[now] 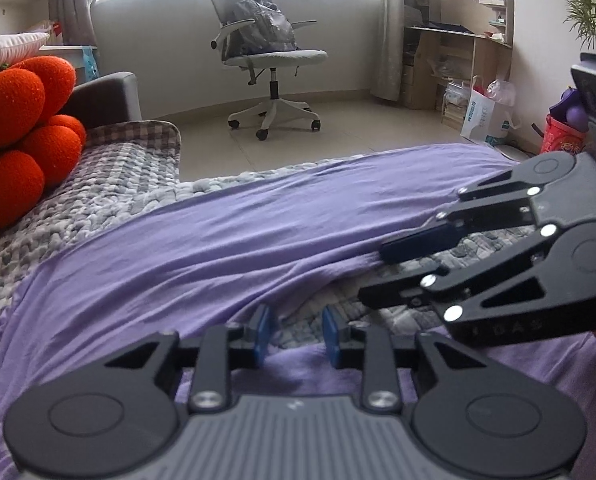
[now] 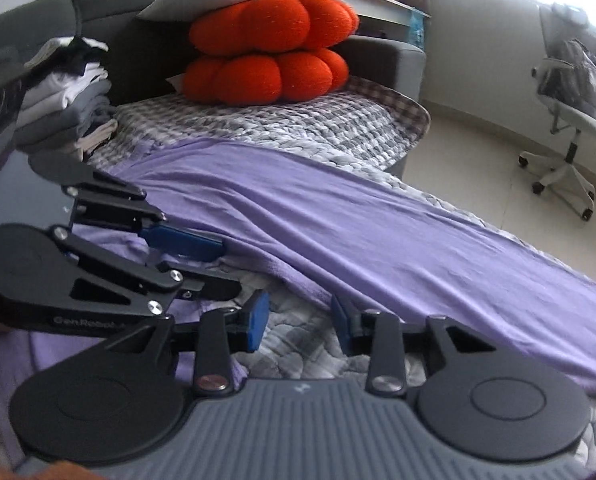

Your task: Fold clothes

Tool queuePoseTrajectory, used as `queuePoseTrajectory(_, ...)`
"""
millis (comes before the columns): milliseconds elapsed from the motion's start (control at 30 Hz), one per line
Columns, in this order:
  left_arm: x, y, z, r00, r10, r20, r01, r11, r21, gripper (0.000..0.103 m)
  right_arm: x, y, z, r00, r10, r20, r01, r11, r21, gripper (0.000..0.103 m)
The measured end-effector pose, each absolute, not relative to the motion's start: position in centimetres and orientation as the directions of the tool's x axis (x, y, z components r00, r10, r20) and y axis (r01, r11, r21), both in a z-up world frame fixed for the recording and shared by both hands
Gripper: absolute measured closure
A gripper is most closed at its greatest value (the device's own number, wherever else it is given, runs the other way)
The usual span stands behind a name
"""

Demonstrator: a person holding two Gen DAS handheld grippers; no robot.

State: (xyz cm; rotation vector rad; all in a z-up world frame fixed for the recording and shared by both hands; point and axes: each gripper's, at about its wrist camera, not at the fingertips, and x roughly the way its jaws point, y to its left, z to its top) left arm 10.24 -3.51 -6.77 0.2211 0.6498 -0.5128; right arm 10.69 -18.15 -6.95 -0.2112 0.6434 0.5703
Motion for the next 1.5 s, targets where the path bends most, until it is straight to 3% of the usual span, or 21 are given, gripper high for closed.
queuePoseTrajectory(100, 10.3, -3.5, -6.8, 0.677, -0.387, -0.626, 0.521, 0.853, 0.035, 0.074, 11.2, -17.8, -7.0, 0.671, 0.424, -0.608, -0.560, 0.828, -0.041, 0.073)
queuePoseTrajectory(267, 10.5, -3.5, -7.0, 0.678, -0.389, -0.624, 0.516, 0.856, 0.026, 0.075, 11.2, -17.7, -6.9, 0.685, 0.425, -0.591, -0.565, 0.823, -0.063, 0.074)
queuePoseTrajectory(433, 10.8, -3.4, -7.0, 0.688, -0.376, -0.621, 0.487, 0.874, 0.011, 0.086, 11.5, -16.9, -7.0, 0.685, 0.421, -0.595, -0.585, 0.805, -0.103, 0.074)
queuePoseTrajectory(467, 10.9, -3.3, -7.0, 0.691, -0.374, -0.618, 0.480, 0.877, 0.005, 0.088, 11.5, -16.8, -7.1, 0.682, 0.424, -0.596, -0.590, 0.801, -0.106, 0.078)
queuePoseTrajectory(500, 11.0, -3.1, -7.1, 0.693, -0.376, -0.615, 0.474, 0.881, -0.005, 0.091, 11.5, -16.7, -7.2, 0.683, 0.426, -0.594, -0.592, 0.799, -0.108, 0.089)
queuePoseTrajectory(600, 11.0, -2.9, -7.1, 0.704, -0.366, -0.608, 0.457, 0.890, -0.007, 0.101, 11.4, -16.9, -7.2, 0.686, 0.433, -0.584, -0.594, 0.798, -0.105, 0.101)
queuePoseTrajectory(967, 10.3, -1.3, -5.7, 0.640, -0.446, -0.625, 0.537, 0.842, -0.051, 0.102, 10.3, -17.8, -6.0, 0.647, 0.491, -0.584, -0.638, 0.767, -0.062, 0.102)
queuePoseTrajectory(1133, 9.7, -1.8, -5.9, 0.597, -0.434, -0.675, 0.593, 0.805, 0.007, 0.102, 10.2, -17.8, -6.4, 0.604, 0.497, -0.624, -0.656, 0.754, -0.034, 0.102)
queuePoseTrajectory(1367, 9.2, -1.2, -5.4, 0.570, -0.446, -0.690, 0.619, 0.785, 0.004, 0.100, 9.7, -18.9, -5.6, 0.585, 0.498, -0.640, -0.631, 0.775, 0.026, 0.086)
queuePoseTrajectory(1433, 9.0, -1.0, -5.1, 0.573, -0.459, -0.680, 0.624, 0.782, -0.002, 0.097, 9.6, -20.2, -5.2, 0.604, 0.484, -0.633, -0.589, 0.806, 0.054, 0.077)
queuePoseTrajectory(1467, 8.9, -1.0, -4.9, 0.577, -0.467, -0.670, 0.622, 0.783, -0.010, 0.093, 9.7, -21.1, -5.0, 0.618, 0.474, -0.628, -0.560, 0.825, 0.071, 0.065)
queuePoseTrajectory(1500, 8.9, -0.9, -4.8, 0.583, -0.476, -0.659, 0.620, 0.785, -0.019, 0.090, 9.7, -22.0, -4.9, 0.631, 0.463, -0.623, -0.530, 0.843, 0.089, 0.060)
